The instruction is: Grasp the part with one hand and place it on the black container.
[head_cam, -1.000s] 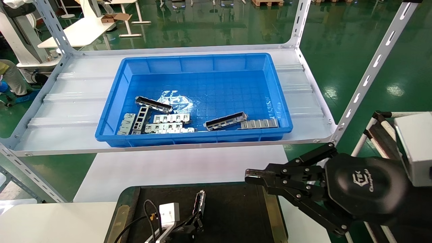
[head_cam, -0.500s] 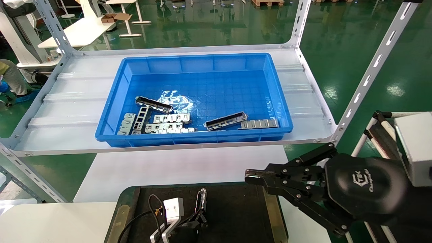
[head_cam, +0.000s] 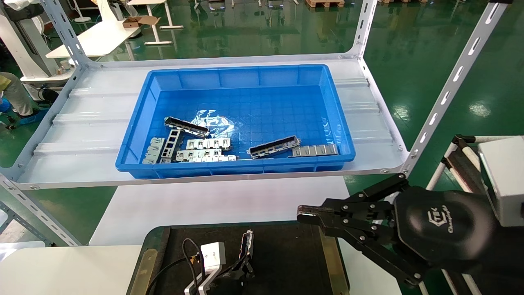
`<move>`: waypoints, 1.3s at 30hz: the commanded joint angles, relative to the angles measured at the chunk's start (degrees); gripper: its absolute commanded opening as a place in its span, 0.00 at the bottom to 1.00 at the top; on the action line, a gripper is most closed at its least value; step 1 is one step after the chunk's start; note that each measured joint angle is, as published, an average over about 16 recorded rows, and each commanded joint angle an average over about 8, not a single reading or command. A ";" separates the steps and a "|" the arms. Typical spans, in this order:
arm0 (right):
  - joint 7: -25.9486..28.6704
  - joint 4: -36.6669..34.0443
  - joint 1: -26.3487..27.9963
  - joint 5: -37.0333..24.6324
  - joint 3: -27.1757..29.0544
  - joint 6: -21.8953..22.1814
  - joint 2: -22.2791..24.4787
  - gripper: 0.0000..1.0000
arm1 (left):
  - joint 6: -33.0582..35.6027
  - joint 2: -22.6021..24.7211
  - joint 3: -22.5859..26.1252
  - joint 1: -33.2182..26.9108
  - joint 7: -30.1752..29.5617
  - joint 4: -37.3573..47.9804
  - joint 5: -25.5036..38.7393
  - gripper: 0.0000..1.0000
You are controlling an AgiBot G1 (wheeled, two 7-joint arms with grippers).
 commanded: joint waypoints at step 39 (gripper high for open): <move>-0.01 0.00 0.00 0.01 -0.01 0.00 0.00 1.00 | 45.85 -17.46 -12.64 0.87 2.65 -0.42 8.21 1.00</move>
